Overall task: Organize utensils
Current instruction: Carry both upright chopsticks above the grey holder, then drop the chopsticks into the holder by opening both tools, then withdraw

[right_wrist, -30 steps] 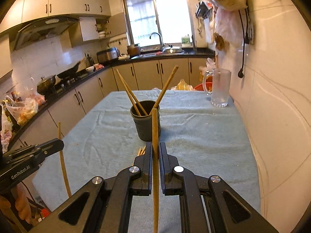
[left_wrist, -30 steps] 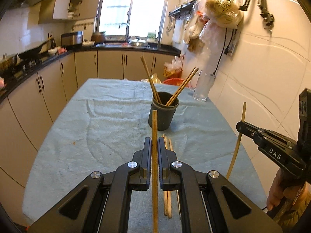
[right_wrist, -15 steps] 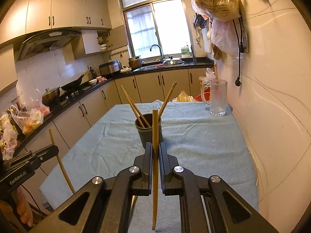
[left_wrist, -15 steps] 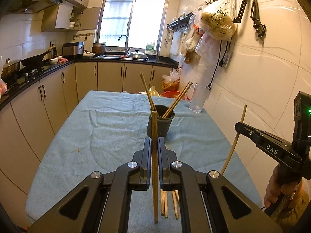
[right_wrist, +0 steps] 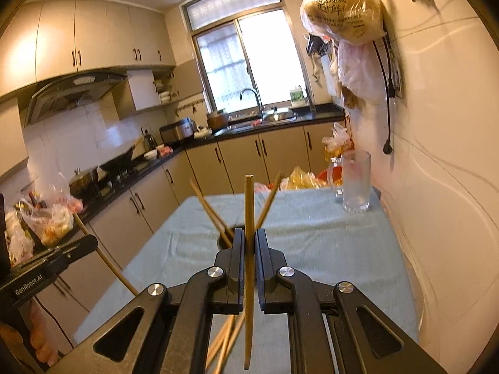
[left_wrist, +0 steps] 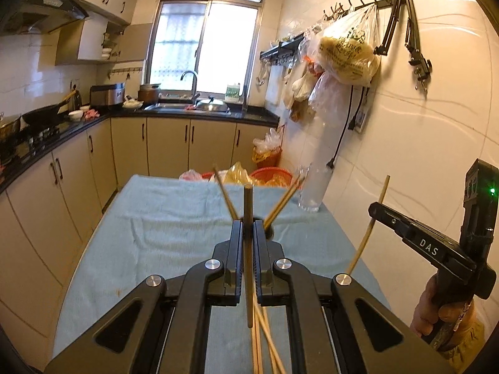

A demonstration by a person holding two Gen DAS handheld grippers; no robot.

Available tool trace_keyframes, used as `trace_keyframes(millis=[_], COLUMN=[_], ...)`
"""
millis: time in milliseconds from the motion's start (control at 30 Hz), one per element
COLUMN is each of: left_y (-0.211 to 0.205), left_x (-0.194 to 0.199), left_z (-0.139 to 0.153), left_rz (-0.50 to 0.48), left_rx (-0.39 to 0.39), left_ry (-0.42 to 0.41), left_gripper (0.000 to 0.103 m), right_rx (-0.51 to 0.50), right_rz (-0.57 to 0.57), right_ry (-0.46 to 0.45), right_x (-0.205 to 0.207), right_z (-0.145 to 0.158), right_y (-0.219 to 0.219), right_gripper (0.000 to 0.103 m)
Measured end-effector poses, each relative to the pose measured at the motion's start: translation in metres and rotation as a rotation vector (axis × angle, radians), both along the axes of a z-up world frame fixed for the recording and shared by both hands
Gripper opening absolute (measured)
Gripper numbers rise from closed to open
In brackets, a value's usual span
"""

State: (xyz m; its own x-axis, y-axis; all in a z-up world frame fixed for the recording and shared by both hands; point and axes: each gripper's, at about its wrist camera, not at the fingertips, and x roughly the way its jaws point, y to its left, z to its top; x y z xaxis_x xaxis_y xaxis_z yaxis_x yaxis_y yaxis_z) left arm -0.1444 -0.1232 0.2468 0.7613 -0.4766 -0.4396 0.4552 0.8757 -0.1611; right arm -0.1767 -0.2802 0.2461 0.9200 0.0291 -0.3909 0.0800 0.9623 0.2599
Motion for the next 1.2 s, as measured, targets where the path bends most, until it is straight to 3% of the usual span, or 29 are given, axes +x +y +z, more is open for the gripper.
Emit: trace_keyframes(millis=[300, 433, 533, 733, 867, 1000, 1067, 1100, 1167, 1200], left_y=[-0.033, -0.050, -0.061, -0.076, -0.077, -0.072, -0.067, -0.064, -0.055, -0.049], left_x=[0.056, 0.091, 0.117, 0.153, 0.162, 0.164, 0.161, 0.157, 0.145, 0.136], left_z=[0.045, 0.048, 0.040, -0.003, -0.024, -0.028, -0.026, -0.024, -0.019, -0.015], left_rz=[0.028, 0.029, 0.029, 0.050, 0.054, 0.070, 0.073, 0.079, 0.099, 0.109], left_rx=[-0.028, -0.052, -0.053, -0.008, 0.000, -0.015, -0.022, -0.027, -0.038, -0.045], left_ry=[-0.103, -0.073, -0.031, 0.064, 0.125, 0.136, 0.135, 0.130, 0.106, 0.088], left_gripper=[0.006, 0.006, 0.005, 0.005, 0.005, 0.007, 0.016, 0.029, 0.045, 0.048], right_rx=[0.104, 0.110, 0.118, 0.117, 0.116, 0.130, 0.129, 0.125, 0.116, 0.109], right_rz=[-0.055, -0.083, -0.103, -0.103, -0.093, -0.079, -0.070, -0.072, -0.082, -0.085], right_ry=[-0.163, -0.180, -0.162, -0.086, -0.029, 0.008, 0.018, 0.020, 0.008, -0.001], right_x=[0.066, 0.096, 0.117, 0.145, 0.156, 0.160, 0.159, 0.158, 0.151, 0.146], right_z=[0.040, 0.039, 0.028, -0.006, -0.027, -0.037, -0.037, -0.035, -0.031, -0.028], right_y=[-0.021, -0.026, -0.030, -0.036, -0.037, -0.038, -0.037, -0.036, -0.035, -0.034], right_gripper=[0.007, 0.007, 0.007, 0.007, 0.007, 0.008, 0.012, 0.023, 0.042, 0.044])
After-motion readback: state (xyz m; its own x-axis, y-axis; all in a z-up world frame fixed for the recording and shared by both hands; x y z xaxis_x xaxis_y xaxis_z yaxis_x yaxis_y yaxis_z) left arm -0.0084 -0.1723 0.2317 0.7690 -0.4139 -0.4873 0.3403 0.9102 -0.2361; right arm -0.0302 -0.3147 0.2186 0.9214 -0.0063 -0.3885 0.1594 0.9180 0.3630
